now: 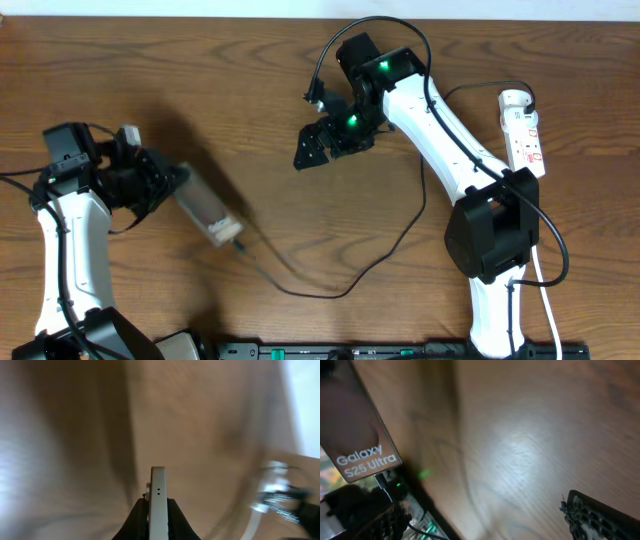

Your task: Plug charger to phone and switch on socket

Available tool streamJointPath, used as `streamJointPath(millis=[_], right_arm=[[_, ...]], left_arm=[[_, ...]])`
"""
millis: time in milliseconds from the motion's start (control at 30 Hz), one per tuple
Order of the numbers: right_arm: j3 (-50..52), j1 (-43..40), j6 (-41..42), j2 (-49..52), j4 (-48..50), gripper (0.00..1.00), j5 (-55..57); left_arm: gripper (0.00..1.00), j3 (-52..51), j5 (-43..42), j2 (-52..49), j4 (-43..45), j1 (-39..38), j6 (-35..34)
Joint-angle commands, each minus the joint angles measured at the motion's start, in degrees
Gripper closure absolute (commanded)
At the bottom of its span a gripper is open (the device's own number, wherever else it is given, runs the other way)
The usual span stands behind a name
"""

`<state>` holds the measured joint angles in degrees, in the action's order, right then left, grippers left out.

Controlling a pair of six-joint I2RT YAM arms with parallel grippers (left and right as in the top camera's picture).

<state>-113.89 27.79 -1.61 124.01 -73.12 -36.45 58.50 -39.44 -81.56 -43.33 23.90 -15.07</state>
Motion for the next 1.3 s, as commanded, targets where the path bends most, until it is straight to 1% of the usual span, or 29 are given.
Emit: streamJointPath(millis=[0, 100, 233, 400, 700, 833, 900, 1033, 1267], right_arm=[[-0.4, -0.3, 2.9, -0.3, 0.3, 0.01, 3.4], [-0.4, -0.3, 2.9, -0.3, 0.3, 0.01, 3.4], [-0.4, -0.2, 2.9, -0.3, 0.3, 0.01, 3.6], [-0.4, 0.0, 2.9, -0.3, 0.3, 0.01, 3.6], [-0.4, 0.1, 2.9, -0.3, 0.3, 0.01, 3.6], [-0.4, 0.2, 2.8, -0.3, 0.4, 0.01, 3.6], [-0.4, 0.4, 2.8, -0.3, 0.6, 0.01, 3.6], [-0.4, 1.0, 2.8, -0.3, 0.5, 0.01, 3.6], [-0.4, 2.8, 2.8, -0.3, 0.5, 0.01, 6.5]], left_arm=[[0.93, -0.6, 10.8, 0.2, -0.7, 0.1, 5.4], [0.93, -3.1, 10.8, 0.2, 1.0, 0.1, 5.4], [0.93, -8.5, 10.7, 0.2, 5.8, 0.1, 5.3], [0.93, -12.5, 8.1, 0.2, 9.4, 0.1, 5.0], [0.93, -12.7, 5.0, -0.2, 10.3, 0.1, 4.7], [0.93, -12.7, -0.1, -1.6, 12.3, 0.1, 3.4], [0.93, -12.7, -2.2, -3.3, 14.9, 0.1, 1.7], [0.93, -12.7, -2.6, -7.4, 18.9, 0.1, -1.6], [0.93, -12.7, -5.1, -14.0, 21.4, 0.2, -1.6]])
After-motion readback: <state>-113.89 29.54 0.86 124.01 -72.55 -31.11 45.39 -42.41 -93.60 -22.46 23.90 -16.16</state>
